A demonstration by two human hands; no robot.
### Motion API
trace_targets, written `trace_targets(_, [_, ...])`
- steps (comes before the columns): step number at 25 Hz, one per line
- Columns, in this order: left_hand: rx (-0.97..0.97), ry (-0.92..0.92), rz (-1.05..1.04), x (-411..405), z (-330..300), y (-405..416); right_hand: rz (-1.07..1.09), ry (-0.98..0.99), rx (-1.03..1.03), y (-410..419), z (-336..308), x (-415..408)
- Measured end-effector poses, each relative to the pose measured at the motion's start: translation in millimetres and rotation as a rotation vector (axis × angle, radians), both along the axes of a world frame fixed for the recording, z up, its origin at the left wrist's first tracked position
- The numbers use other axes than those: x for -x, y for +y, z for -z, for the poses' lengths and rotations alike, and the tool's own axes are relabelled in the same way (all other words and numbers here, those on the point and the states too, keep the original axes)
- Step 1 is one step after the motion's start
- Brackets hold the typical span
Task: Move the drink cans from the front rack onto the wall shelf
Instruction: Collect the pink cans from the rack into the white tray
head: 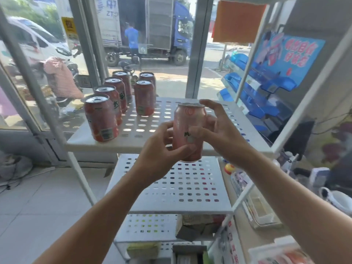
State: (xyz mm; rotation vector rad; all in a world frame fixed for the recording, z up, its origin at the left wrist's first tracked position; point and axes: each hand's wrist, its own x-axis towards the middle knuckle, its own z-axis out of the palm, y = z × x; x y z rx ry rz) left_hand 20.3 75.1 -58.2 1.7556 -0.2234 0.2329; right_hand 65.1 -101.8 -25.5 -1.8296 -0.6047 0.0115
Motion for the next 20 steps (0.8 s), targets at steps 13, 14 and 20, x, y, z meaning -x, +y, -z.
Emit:
trace_targets(13, [-0.122, 0.139, 0.791, 17, 83, -234, 0.812, 0.238, -0.249, -209, 109, 146])
trace_targets(14, [-0.159, 0.153, 0.854, 18, 91, -251, 0.882, 0.254, -0.247, -223, 119, 157])
trace_targets(20, [-0.472, -0.059, 0.796, 25, 126, -315, 1.329, 0.5, -0.183, -298, 200, 202])
